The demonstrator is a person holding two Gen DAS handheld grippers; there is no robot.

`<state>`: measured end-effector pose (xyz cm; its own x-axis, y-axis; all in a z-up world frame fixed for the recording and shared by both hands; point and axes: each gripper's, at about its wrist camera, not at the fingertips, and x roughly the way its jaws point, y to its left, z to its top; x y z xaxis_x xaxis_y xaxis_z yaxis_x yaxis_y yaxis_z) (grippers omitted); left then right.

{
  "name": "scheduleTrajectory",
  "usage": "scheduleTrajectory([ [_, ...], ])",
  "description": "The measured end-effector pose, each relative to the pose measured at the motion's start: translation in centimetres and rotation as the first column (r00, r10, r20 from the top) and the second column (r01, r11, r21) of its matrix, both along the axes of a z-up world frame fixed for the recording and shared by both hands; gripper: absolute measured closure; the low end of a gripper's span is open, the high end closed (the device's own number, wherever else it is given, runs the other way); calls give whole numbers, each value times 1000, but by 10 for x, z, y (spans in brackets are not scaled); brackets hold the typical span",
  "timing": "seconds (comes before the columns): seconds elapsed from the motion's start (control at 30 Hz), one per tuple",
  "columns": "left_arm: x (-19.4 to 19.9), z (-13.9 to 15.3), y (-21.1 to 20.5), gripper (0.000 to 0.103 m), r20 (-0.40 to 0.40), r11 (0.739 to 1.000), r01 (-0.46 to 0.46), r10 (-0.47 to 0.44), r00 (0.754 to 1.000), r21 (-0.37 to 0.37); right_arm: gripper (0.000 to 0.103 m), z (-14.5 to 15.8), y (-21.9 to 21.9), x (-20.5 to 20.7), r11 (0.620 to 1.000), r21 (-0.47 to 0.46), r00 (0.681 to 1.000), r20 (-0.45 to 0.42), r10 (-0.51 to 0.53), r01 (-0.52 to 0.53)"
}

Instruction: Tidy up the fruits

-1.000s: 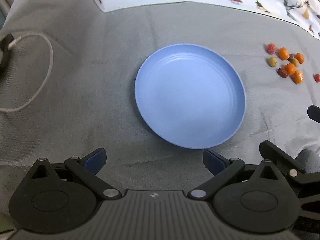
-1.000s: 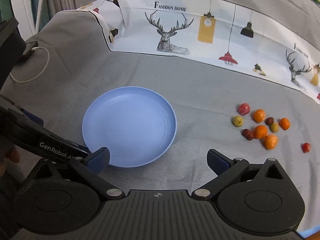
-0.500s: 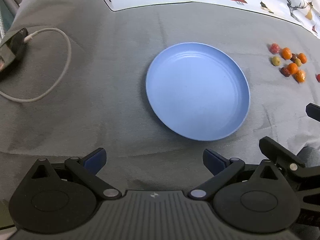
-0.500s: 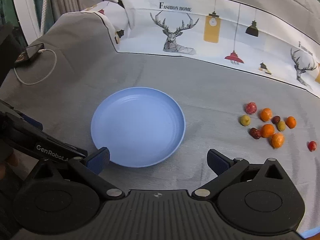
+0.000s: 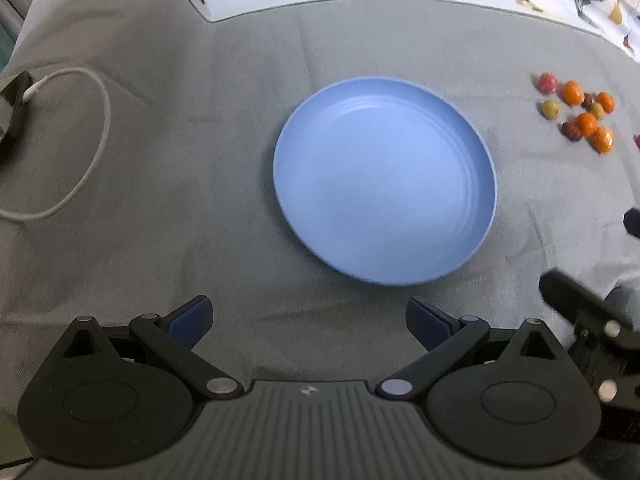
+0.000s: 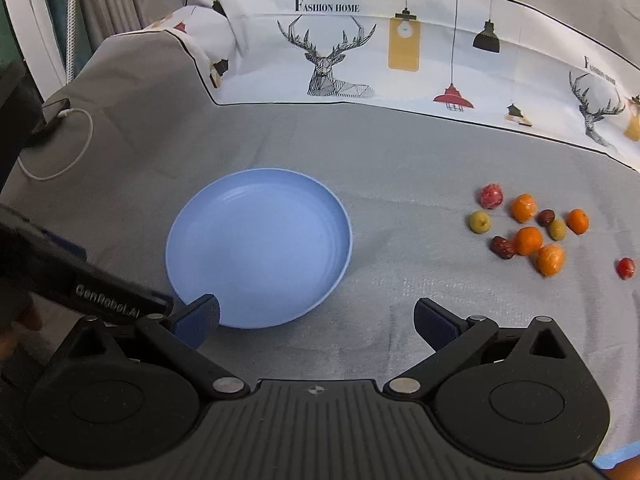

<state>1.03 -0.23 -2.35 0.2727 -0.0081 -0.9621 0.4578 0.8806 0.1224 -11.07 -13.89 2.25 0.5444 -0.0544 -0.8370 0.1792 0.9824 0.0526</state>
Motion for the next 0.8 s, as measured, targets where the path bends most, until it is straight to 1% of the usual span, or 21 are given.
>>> scheduleTrajectory([
  [0.17, -4, 4, -2, 0, -11, 998, 5, -5, 1000, 64, 1, -5, -1, 1, 997, 65, 999, -1, 38, -38],
  [0.27, -2, 1, -11, 0, -6, 998, 8, -8, 1000, 61, 1, -6, -3, 3, 996, 68, 998, 21, 65, -66],
  [0.33, -3, -4, -16, 0, -11, 998, 19, -18, 1000, 52, 1, -12, -8, 2, 996, 54, 998, 13, 67, -67],
  [0.4, -4, -9, -20, 0, -24, 998, 33, -32, 999, 58, 1, -19, -15, 0, 997, 59, 999, -16, 41, -40],
  [0.47, -3, -8, -21, 0, -8, 998, 27, -26, 1000, 57, 1, -20, -21, -1, 997, 82, 1000, -23, 11, -9],
  [0.5, -5, -5, -20, 0, 4, 998, 19, -19, 1000, 54, 1, -19, -23, -2, 996, 87, 1000, -15, 7, -6],
  [0.6, -7, 7, -21, 0, 45, 1000, 11, -12, 999, 22, 1, -9, -25, -6, 998, 57, 1000, 23, -17, 16],
  [0.7, -10, 16, -23, 0, 61, 998, 57, -58, 996, 25, 1, -2, -30, -15, 998, 57, 998, 38, -42, 40],
  [0.77, -10, 17, -26, 0, 70, 996, 86, -87, 994, 25, 1, -4, -34, -16, 997, 64, 998, 54, -44, 40],
  [0.8, -7, 15, -28, 0, 79, 996, 84, -85, 993, 20, 1, -8, -36, -15, 996, 71, 996, 73, -51, 46],
])
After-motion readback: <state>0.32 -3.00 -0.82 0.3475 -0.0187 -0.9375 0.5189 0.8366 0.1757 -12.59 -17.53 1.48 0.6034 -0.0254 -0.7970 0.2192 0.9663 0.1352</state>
